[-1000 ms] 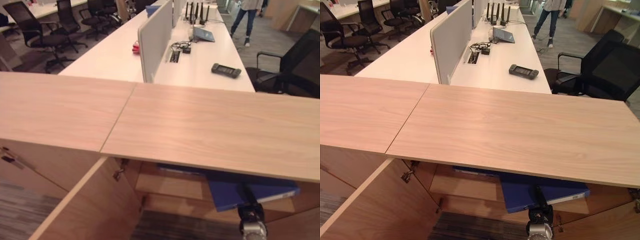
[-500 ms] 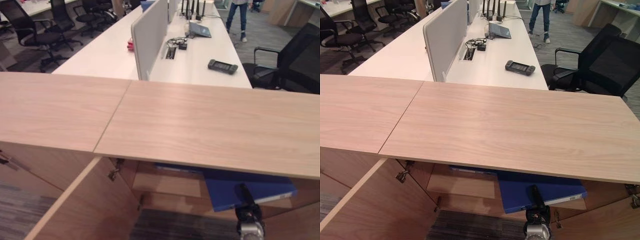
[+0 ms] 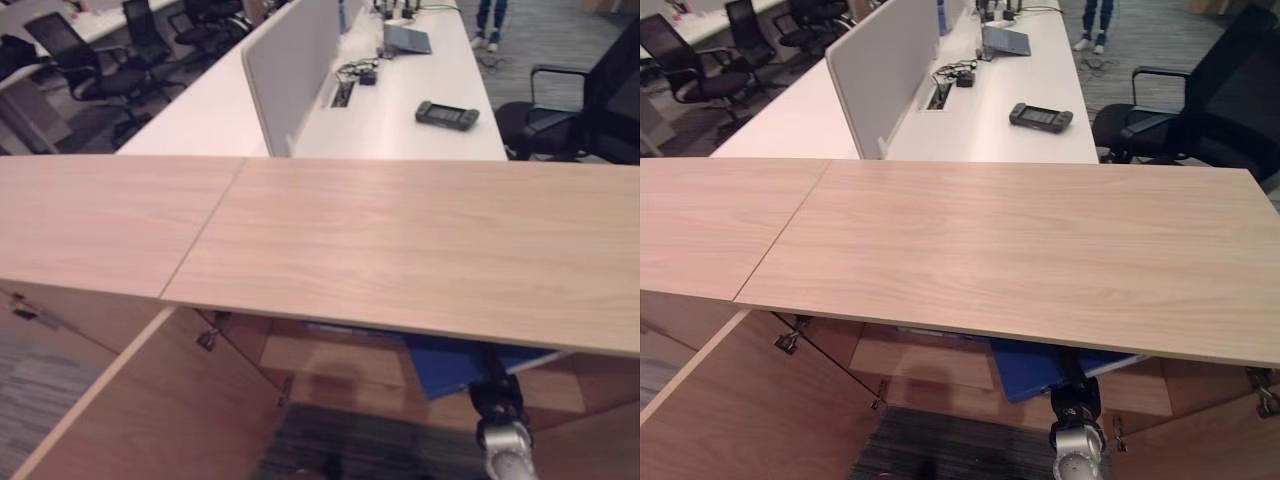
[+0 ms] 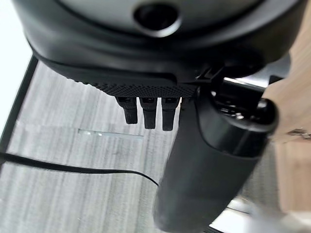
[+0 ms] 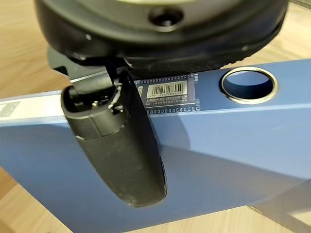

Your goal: Put the empty folder in the office cabinet

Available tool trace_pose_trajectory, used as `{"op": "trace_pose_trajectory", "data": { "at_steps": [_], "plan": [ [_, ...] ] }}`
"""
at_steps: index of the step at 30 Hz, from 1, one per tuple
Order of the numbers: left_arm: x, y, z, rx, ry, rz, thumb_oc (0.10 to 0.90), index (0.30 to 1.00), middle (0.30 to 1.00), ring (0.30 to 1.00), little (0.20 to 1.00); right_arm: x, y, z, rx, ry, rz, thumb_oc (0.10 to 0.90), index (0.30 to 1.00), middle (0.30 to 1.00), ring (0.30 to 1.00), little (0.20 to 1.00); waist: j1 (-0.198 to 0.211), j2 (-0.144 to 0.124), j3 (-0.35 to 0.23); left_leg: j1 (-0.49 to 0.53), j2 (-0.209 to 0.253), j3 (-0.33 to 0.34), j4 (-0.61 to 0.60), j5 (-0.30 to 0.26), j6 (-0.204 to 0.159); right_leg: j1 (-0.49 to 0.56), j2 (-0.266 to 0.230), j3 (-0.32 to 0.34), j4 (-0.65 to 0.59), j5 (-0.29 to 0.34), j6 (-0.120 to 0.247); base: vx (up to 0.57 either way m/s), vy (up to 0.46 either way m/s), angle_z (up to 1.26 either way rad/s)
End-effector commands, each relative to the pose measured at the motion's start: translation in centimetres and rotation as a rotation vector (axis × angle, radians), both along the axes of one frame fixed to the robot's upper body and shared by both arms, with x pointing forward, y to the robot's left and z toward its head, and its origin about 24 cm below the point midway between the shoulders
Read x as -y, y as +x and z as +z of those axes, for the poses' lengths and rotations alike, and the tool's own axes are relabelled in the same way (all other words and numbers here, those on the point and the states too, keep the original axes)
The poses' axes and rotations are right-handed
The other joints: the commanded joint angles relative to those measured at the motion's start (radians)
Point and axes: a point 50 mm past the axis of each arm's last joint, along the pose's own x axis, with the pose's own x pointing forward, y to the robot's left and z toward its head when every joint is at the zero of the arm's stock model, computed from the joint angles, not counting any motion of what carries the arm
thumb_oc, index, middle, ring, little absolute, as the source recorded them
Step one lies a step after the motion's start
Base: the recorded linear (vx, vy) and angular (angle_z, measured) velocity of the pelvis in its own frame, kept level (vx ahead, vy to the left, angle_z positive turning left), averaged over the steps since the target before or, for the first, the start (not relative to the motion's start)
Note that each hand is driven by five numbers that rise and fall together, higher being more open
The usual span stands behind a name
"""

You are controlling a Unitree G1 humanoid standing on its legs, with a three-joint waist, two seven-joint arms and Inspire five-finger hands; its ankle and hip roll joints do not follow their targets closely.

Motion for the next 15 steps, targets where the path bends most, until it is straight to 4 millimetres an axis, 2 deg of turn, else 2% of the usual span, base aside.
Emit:
{"op": "trace_pose_trajectory", "data": {
  "at_steps": [1, 8, 15],
  "plan": [
    [-1.3, -1.4, 0.4, -0.056, 0.040, 0.014, 0.800, 0.900, 0.900, 0.900, 0.900, 0.7, 3.7, 4.2, 0.254, -0.064, -0.013, 0.400, 0.300, 0.300, 0.300, 0.300, -0.001, -0.013, 0.004, -0.058, 0.070, 0.074, 0.008, 0.076, -0.052, 0.141, 0.089, -0.040, -0.180, 0.016, -0.009, 0.03, -0.019, -0.15],
    [-0.8, -2.7, 0.5, -0.102, 0.031, 0.022, 0.800, 0.900, 0.900, 0.900, 0.900, 0.6, 3.5, 4.2, 0.255, -0.053, -0.030, 0.400, 0.300, 0.300, 0.300, 0.300, 0.012, -0.002, -0.004, 0.020, 0.070, 0.069, -0.048, 0.071, -0.042, 0.176, 0.090, -0.027, -0.189, 0.016, -0.008, 0.04, 0.012, 0.02],
    [-0.3, -2.8, 0.4, -0.106, 0.013, -0.007, 0.800, 0.900, 0.900, 0.900, 0.900, 0.8, 3.1, 3.9, 0.238, -0.047, -0.060, 0.400, 0.300, 0.300, 0.300, 0.300, 0.004, 0.009, -0.008, 0.059, 0.071, 0.078, -0.068, 0.054, -0.039, 0.189, 0.081, -0.023, -0.189, 0.014, 0.002, 0.03, 0.004, -0.06]
  ]
}}
